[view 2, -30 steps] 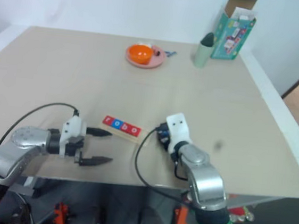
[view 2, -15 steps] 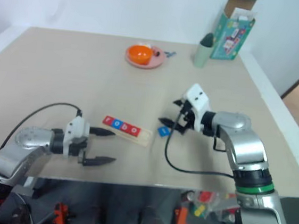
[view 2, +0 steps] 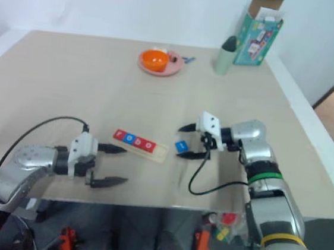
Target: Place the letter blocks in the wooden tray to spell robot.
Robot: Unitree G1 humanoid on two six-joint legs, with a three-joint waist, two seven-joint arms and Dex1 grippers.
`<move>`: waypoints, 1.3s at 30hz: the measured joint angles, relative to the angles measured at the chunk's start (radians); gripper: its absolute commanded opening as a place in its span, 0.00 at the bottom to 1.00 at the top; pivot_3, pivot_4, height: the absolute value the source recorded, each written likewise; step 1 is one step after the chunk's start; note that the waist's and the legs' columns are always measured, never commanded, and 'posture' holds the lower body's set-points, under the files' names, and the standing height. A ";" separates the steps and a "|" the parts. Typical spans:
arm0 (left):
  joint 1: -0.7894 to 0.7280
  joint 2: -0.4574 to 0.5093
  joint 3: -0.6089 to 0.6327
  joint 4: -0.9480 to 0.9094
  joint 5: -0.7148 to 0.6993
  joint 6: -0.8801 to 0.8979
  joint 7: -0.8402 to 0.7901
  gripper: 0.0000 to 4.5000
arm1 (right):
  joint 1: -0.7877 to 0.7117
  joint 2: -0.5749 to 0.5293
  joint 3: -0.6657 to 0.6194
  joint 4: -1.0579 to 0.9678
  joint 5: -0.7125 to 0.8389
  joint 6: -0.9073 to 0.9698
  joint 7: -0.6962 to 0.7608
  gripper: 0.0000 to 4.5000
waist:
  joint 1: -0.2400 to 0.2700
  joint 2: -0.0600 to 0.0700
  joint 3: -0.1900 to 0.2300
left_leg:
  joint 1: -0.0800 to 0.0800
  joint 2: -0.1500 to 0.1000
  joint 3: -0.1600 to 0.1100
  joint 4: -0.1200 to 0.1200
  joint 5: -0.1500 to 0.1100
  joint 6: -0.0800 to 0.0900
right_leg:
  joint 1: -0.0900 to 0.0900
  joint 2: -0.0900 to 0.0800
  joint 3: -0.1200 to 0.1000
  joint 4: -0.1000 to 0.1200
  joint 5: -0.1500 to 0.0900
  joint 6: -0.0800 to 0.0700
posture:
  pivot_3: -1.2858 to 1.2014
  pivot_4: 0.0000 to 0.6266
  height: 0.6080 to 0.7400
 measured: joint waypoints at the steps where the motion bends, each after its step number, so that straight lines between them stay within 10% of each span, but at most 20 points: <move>1: 0.000 0.000 0.002 -0.005 -0.002 0.002 0.003 1.00 | -0.003 0.004 0.000 0.016 -0.006 -0.009 0.000 0.99 | 0.000 0.000 0.000 | 0.000 0.000 0.000 0.000 0.000 0.000 | 0.000 0.000 0.000 0.000 0.000 0.000 | 0.52 0.24 1.00; 13: 0.025 0.000 0.021 -0.052 -0.027 0.033 0.047 1.00 | -0.078 0.030 -0.007 0.214 -0.097 -0.122 -0.038 0.99 | 0.001 0.000 0.000 | 0.000 0.000 0.000 0.000 0.000 0.000 | 0.000 0.000 0.000 0.000 0.000 0.000 | 0.52 0.24 1.00; 23: 0.031 0.003 0.024 -0.053 -0.027 0.046 0.059 1.00 | -0.090 0.042 -0.019 0.252 -0.129 -0.130 -0.071 0.27 | 0.000 0.000 0.000 | 0.002 0.000 0.000 0.001 0.001 -0.001 | 0.002 0.000 0.000 0.001 0.000 -0.003 | 0.52 0.24 1.00; 39: 0.017 0.002 0.019 -0.040 -0.024 0.042 0.049 1.00 | -0.067 0.042 -0.061 0.190 -0.125 -0.029 -0.072 0.26 | 0.000 0.000 0.000 | 0.002 0.000 0.000 0.001 0.002 -0.001 | 0.002 0.000 0.000 0.001 0.001 -0.002 | 0.52 0.24 1.00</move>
